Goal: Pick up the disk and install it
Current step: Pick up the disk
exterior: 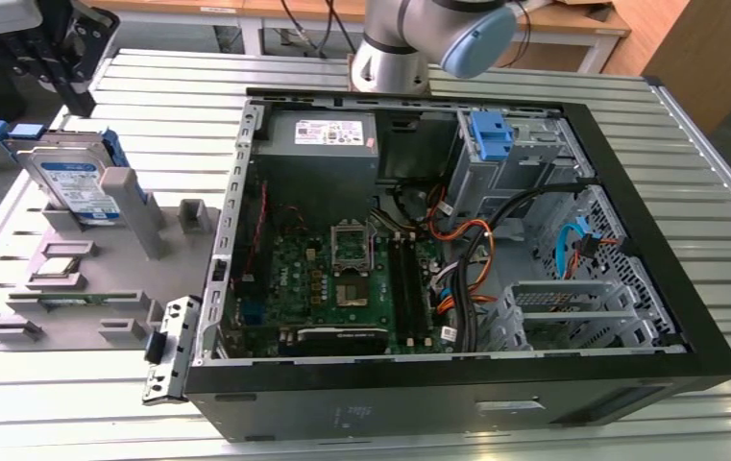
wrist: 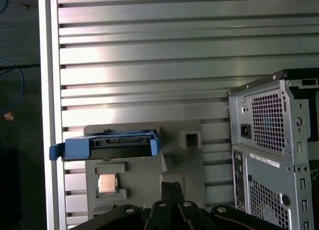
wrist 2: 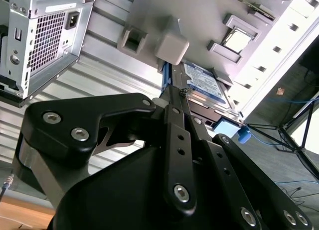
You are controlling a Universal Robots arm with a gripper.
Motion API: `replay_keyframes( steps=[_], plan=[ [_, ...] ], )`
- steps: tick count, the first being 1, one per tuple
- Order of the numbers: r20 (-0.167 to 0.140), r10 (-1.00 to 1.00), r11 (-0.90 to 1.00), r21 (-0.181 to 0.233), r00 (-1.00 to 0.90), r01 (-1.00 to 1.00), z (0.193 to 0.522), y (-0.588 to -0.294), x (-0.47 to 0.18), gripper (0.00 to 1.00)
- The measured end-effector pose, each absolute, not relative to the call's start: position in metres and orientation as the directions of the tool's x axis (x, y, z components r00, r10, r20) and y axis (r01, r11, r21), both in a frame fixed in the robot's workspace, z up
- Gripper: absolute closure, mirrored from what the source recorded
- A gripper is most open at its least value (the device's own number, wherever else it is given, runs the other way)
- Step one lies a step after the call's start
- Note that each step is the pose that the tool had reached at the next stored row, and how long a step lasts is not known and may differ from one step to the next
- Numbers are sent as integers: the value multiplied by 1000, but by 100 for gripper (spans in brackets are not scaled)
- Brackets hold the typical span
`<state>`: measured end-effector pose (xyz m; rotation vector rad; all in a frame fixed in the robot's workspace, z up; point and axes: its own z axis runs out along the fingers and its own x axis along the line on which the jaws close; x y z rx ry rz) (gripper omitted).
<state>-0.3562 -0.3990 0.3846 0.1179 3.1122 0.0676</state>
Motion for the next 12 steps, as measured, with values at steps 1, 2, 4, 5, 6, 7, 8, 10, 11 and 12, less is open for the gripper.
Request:
replay_keyframes(
  steps=[1, 2, 4, 5, 6, 7, 8, 10, 11, 12],
  plan=[
    [-25, 76, 996, 44, -997, 75, 384, -399, -358, 90],
    [-25, 76, 996, 44, -997, 75, 384, -399, -360, 90],
    [-25, 76, 996, 44, -997, 75, 384, -399, -363, 90],
    [-25, 76, 996, 44, -997, 75, 384, -399, -364, 90],
    [-25, 76, 996, 44, -997, 75, 384, -399, -365, 90],
    [-25, 76, 996, 44, -997, 75, 384, -399, -366, 90],
    [-25, 76, 996, 44, -997, 75, 383, -399, -367, 90],
    [-25, 76, 996, 44, -997, 75, 383, -399, -368, 90],
    [-25, 76, 996, 44, -997, 75, 383, -399, -369, 90],
    [-25, 76, 996, 44, -997, 75, 383, -399, -371, 90]
  ],
)
